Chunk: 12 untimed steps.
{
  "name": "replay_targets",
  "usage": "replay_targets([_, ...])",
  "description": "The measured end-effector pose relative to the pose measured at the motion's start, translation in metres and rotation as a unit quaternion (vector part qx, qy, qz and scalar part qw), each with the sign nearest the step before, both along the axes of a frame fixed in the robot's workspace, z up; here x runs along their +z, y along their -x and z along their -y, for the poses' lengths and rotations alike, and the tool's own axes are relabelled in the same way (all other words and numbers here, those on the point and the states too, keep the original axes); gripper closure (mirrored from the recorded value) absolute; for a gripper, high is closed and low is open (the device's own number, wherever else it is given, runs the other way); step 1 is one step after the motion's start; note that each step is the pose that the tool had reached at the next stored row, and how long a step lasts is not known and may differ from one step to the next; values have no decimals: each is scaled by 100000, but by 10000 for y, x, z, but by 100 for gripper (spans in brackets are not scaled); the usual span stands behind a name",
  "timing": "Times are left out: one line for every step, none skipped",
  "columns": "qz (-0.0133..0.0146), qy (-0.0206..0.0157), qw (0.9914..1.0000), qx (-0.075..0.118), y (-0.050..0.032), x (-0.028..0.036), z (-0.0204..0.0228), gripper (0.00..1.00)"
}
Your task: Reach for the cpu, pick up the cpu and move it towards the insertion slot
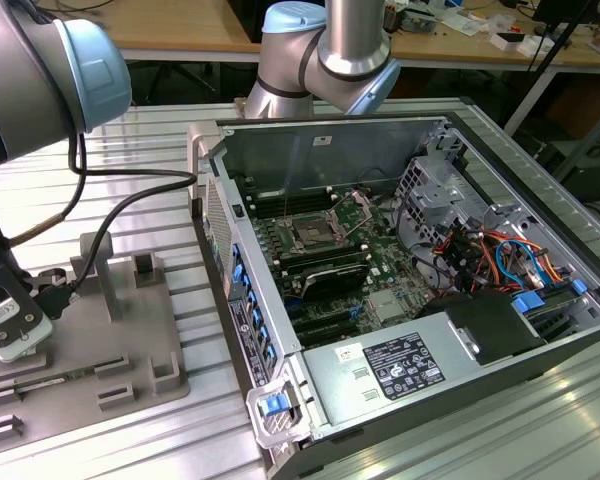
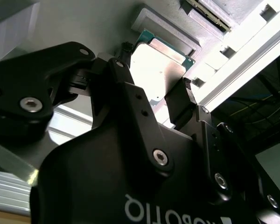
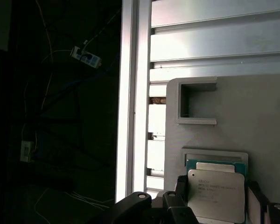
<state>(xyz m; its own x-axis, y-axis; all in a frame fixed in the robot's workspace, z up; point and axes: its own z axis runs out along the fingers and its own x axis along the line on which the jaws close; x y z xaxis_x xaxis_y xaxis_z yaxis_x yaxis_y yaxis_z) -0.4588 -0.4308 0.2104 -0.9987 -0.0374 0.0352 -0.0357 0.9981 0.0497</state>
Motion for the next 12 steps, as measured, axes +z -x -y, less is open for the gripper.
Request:
replay_targets([-5, 3, 100000, 1, 0, 2, 0, 45])
replay_targets([-11, 8, 100000, -1, 0, 5, 0, 45])
replay_targets([-6, 5, 100000, 1, 0, 5, 0, 45])
replay_targets([-5, 5, 100000, -2, 0, 5, 0, 45])
replay_targets([-6, 6, 100000, 2, 0, 5, 0, 45])
replay_targets([-9, 7, 100000, 1, 0, 6, 0, 45])
replay_targets([-9, 8, 100000, 3, 0, 6, 0, 45])
replay_targets([-12, 9, 100000, 2, 0, 6, 0, 45])
replay_targets([-15, 13, 100000, 2, -1, 9, 0, 45])
replay_targets([-9, 9, 100000, 2, -1, 12, 0, 45])
replay_targets([-11, 8, 100000, 3, -1, 15, 0, 45])
replay_targets([-14, 9, 100000, -1, 0, 20, 0, 45])
